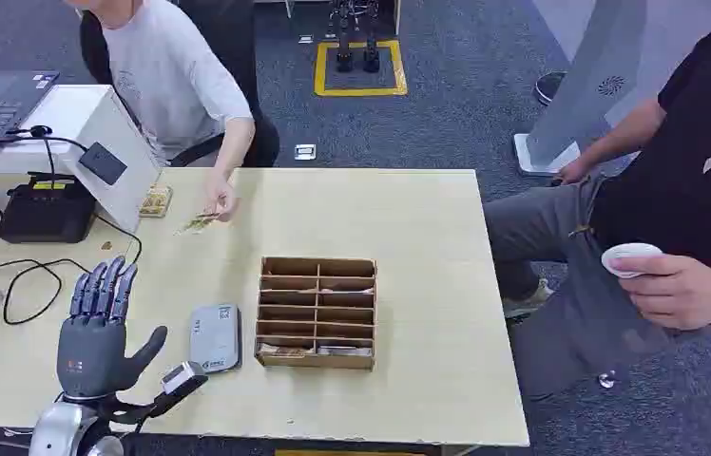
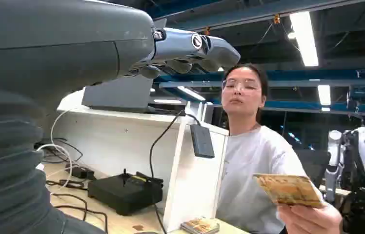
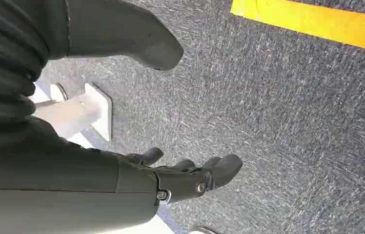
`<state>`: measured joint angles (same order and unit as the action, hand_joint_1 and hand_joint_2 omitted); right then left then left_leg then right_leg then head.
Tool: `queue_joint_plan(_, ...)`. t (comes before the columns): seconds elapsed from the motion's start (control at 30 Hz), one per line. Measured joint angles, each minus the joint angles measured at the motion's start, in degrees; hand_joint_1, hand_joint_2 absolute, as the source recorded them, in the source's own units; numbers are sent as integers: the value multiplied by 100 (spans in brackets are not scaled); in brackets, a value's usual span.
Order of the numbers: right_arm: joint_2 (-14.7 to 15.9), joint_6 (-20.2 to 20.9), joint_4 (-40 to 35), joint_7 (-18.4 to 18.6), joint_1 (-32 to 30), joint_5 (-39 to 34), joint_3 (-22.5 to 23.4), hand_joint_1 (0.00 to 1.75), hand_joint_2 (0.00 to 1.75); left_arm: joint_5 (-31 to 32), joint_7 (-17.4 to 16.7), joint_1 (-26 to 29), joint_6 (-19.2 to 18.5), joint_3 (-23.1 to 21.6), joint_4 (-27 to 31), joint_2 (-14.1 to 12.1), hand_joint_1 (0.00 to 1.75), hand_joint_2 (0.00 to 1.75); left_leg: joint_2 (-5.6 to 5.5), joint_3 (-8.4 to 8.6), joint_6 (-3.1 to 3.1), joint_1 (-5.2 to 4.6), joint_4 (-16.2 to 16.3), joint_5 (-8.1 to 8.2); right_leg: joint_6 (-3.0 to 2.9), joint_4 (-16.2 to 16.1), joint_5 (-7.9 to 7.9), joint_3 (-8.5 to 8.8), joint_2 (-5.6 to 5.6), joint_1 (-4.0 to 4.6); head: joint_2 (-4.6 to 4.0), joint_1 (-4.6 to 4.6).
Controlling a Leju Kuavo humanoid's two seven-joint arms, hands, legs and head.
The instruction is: Pass the card to the sensor for recognition and then transmit it.
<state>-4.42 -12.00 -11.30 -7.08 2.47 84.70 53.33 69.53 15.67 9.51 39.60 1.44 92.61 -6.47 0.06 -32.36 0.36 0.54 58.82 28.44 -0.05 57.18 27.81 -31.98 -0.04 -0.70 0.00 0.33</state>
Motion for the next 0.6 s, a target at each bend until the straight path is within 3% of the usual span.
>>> queue_joint_plan(0.5,2,4,0,39,-1,13,2,0,175,-146,-155,-27,0,4,-120,-9,0,175,0,0,0,0,0,0,0,0,0,0,0,0,0,0)
queue_joint_plan(0.53,2,4,0,40,-2,13,0,0,175,-157,-155,-27,0,4,-129,-9,175,175,0,0,0,0,0,0,0,0,0,0,0,0,0,-2)
queue_joint_plan(0.6,2,4,0,35,-1,13,0,0,175,-251,-188,-26,0,4,-162,-17,175,175,0,0,0,0,0,0,0,0,0,0,0,0,0,-2)
